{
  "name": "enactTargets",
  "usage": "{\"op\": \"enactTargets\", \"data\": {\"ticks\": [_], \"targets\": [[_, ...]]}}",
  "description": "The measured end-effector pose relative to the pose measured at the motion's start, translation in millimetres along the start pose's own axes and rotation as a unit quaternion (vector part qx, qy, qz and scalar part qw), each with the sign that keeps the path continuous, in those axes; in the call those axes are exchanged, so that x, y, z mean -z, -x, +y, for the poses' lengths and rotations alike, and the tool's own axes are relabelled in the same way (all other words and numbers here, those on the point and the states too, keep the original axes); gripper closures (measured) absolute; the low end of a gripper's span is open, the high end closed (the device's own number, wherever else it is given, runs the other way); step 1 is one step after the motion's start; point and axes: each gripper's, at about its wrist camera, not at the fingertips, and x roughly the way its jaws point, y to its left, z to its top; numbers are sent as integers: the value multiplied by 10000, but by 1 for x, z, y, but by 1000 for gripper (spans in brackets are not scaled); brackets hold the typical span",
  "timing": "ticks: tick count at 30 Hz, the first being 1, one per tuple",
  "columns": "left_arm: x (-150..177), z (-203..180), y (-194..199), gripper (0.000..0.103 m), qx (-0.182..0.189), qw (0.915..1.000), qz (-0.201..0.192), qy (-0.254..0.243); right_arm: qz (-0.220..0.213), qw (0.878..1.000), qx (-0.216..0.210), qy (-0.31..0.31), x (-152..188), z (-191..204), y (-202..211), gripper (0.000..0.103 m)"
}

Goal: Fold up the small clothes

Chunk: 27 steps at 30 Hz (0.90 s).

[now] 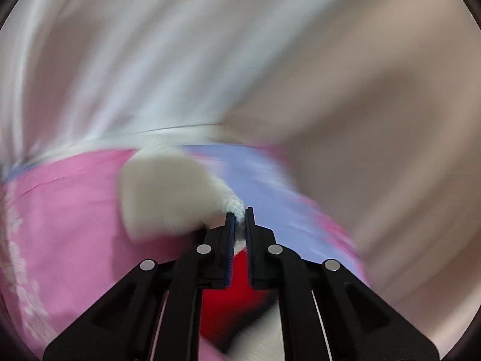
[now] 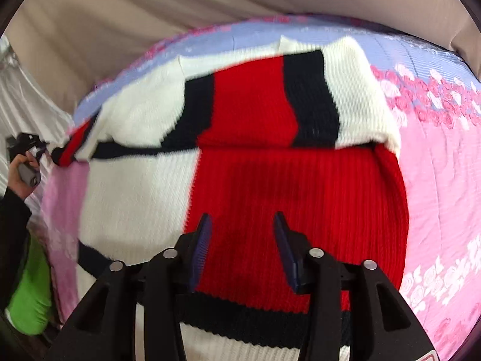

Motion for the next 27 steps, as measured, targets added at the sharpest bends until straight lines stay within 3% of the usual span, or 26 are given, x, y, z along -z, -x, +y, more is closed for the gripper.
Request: {"op": "enactTargets", "data": {"ticks": [1,3,6,8,11,12,14,17,19,22,25,26,27], "targets": [[16,-45,16,98,426,9980,65,-451,-17,10000,-52,-55,-2,-2,1,57],[55,-116,39,97,1176,9861,351,-1119,-33,9998,-115,-185,-7,-10,2,57],[153,-197,52,95,2039,9540,1236,-1818,-107,9994,-154,-300,-11,-19,6,57],[229,-219,37,93,2285,9326,2010,-1940,-200,9990,-135,-379,-13,-31,10,54],[300,-206,9,94,2019,9217,2934,-1534,-209,9980,6,-595,-12,-56,13,52],[306,-195,6,93,1990,9221,3062,-1279,-200,9975,38,-673,-12,-62,15,52],[305,-171,8,85,1845,9309,3044,-823,-306,9963,-14,-807,-12,-76,23,52],[270,-127,7,65,1171,9597,2537,-306,-376,9948,-184,-925,-26,-88,24,47],[242,-104,-6,65,838,9693,2312,-12,-355,9932,-440,-1021,-41,-93,15,46],[217,-74,-22,63,466,9729,2196,558,-329,9911,-510,-1189,-66,-99,-10,46],[209,-51,-43,66,523,9640,2301,1228,-313,9886,-433,-1408,-85,-104,-35,46],[207,-48,-49,73,536,9619,2307,1363,-310,9881,-360,-1460,-90,-104,-43,47],[207,-47,-50,90,475,9629,2272,1373,-320,9880,-367,-1467,-93,-104,-48,55]]}}
